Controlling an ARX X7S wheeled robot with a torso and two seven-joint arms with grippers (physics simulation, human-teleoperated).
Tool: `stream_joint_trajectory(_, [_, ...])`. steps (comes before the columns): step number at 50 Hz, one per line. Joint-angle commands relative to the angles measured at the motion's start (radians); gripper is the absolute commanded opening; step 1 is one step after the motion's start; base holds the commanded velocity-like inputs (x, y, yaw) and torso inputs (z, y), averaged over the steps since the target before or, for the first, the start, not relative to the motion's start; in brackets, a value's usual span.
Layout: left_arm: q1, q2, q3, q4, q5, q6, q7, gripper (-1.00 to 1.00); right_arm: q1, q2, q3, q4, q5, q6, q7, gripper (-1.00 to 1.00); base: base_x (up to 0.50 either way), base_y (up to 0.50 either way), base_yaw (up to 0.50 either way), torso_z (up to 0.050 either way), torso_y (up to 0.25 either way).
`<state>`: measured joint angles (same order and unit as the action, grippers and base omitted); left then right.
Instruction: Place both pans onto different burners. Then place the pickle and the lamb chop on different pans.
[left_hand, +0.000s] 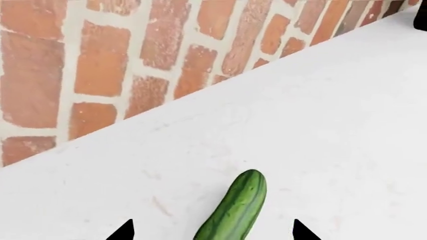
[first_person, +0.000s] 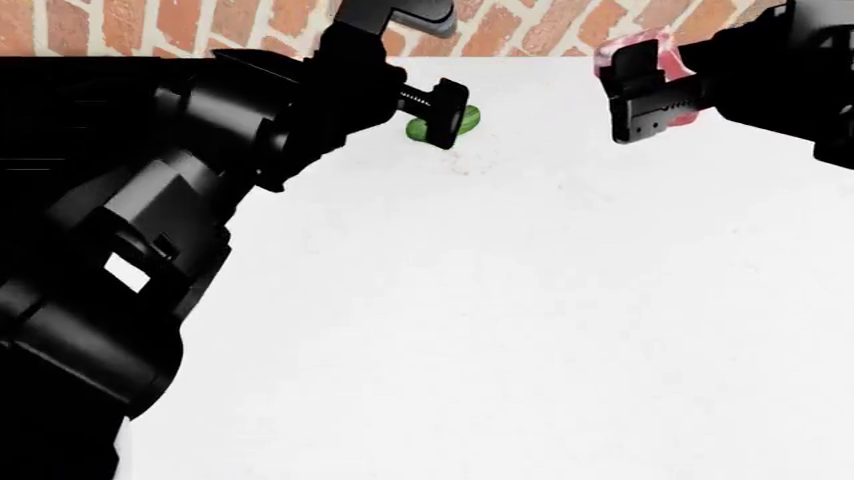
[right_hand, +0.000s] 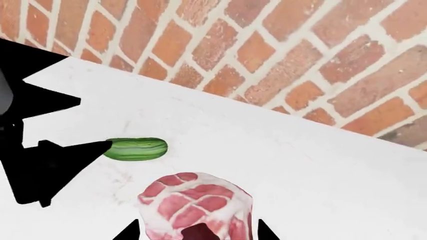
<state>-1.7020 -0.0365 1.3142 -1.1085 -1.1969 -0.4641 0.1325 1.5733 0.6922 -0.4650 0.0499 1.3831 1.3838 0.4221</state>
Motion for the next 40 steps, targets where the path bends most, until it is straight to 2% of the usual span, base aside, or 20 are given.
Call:
stream_joint_trajectory(1, [-0.028, 0.036, 0.203, -0.101, -0.134, 0.059, 0.104, 1.00, -0.029, 0.048, 0.026, -0.038, 0.043, -0.032, 0.044, -1.00, 0.00, 0.00, 0.00, 0.000, 0.000])
stream_joint_trajectory(27, [-0.029, 0.036, 0.217, -0.078, -0.118, 0.071, 0.024, 1.00, -0.023, 0.076, 0.019, -0.041, 0.055, -0.040, 0.035, -1.00, 0.00, 0.00, 0.00, 0.000, 0.000])
stream_joint_trajectory(40, [-0.025, 0.036, 0.211, -0.079, -0.087, 0.073, 0.016, 1.00, -0.017, 0.074, 0.005, -0.040, 0.051, -0.045, 0.028, -1.00, 0.00, 0.00, 0.00, -0.006, -0.163])
